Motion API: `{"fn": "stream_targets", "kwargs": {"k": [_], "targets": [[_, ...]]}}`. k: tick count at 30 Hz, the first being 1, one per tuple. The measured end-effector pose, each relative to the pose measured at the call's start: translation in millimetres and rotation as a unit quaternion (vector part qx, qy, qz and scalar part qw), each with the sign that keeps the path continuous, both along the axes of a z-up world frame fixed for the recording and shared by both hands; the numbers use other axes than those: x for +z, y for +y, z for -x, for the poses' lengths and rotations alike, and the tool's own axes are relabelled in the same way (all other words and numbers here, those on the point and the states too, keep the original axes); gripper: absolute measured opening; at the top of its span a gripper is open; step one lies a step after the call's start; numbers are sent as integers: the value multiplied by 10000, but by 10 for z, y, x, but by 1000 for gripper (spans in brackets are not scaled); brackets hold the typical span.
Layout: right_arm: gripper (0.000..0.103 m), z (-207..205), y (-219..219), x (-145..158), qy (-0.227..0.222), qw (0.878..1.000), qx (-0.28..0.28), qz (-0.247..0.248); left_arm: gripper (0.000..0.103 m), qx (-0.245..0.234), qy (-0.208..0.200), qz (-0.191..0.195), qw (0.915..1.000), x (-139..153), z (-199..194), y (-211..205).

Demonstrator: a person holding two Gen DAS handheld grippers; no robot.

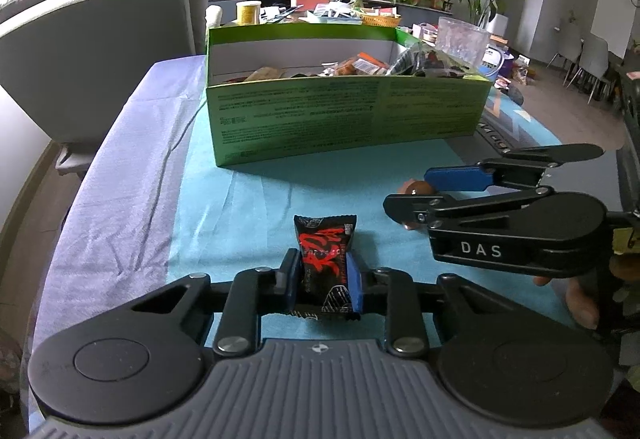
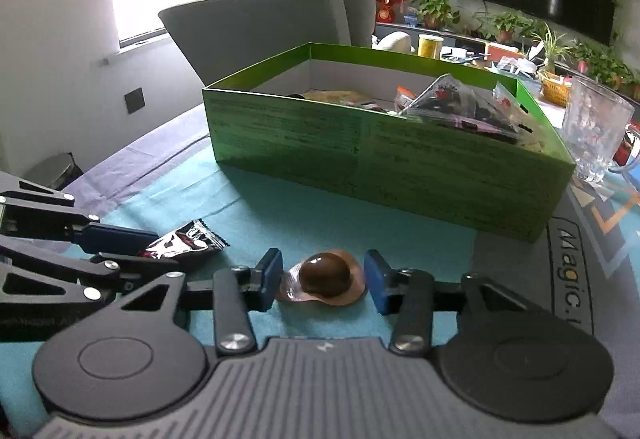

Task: Organize snacks
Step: 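Lower the black-and-red packet into the box with the left gripper while the right lowers the brown snack in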

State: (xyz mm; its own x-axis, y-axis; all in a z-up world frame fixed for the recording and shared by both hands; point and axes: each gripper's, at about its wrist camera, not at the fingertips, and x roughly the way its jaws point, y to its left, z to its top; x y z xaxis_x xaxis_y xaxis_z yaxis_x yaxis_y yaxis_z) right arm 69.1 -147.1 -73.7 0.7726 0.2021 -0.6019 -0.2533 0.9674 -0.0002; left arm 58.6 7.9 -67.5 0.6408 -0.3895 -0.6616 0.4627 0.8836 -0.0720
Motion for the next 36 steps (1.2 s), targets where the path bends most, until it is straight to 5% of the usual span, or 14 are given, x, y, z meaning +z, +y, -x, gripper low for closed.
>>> {"fn": "stream_targets", "kwargs": {"k": [6,24,36], "targets": [[45,78,-79,96,-76,9996,-131,-251,22,35,-147,57,9999,96,56,17],[45,112,-402,832,-1430,9871,-506,-508,23,75,-1214,261,9922,763,-123,-118],[45,-217,-555,792,-1448,9853,-688,-590,23,67,-1344,246,9906,868,-558,-300]]}}
